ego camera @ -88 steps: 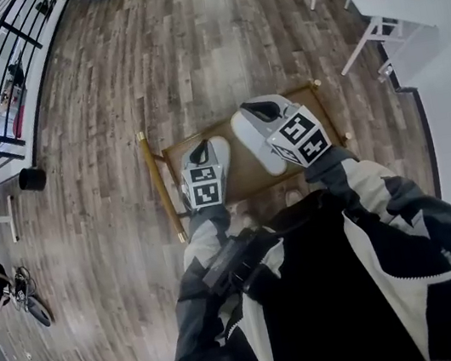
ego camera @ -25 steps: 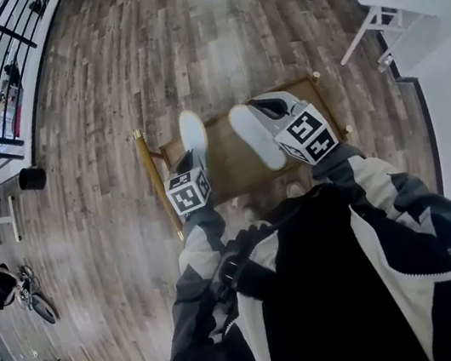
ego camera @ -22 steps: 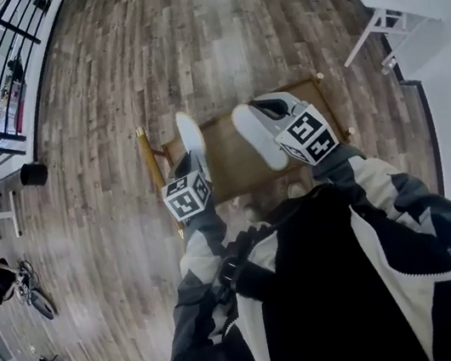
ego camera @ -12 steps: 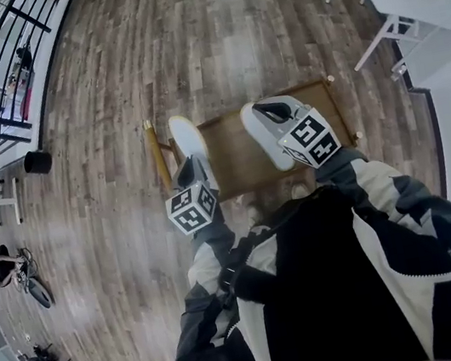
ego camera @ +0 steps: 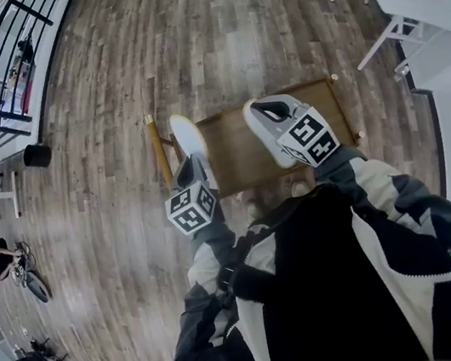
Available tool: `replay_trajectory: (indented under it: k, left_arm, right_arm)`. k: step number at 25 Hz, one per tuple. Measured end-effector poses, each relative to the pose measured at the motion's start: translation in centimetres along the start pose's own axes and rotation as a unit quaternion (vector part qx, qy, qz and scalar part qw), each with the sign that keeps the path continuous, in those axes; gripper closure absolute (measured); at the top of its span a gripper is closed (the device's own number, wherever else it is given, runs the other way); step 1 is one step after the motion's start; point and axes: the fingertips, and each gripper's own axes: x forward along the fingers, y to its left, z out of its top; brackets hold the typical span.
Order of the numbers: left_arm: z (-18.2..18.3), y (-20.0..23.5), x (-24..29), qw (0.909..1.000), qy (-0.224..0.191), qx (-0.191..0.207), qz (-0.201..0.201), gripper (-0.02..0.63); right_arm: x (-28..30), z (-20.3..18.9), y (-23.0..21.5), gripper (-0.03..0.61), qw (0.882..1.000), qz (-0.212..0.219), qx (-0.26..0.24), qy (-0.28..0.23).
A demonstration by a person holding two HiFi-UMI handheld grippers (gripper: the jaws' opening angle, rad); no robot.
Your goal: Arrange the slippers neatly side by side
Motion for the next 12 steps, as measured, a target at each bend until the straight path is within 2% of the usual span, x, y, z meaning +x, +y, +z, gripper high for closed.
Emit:
replay_trajectory:
  k: [12]
  left_arm:
    - [-4.0, 2.6, 2.3, 0.9987, 0.044, -0.019, 0.020, 0.583]
  right_arm:
    - [-0.2, -0.7, -0.2, 0.574, 1.000, -0.001, -0.004, 0.009]
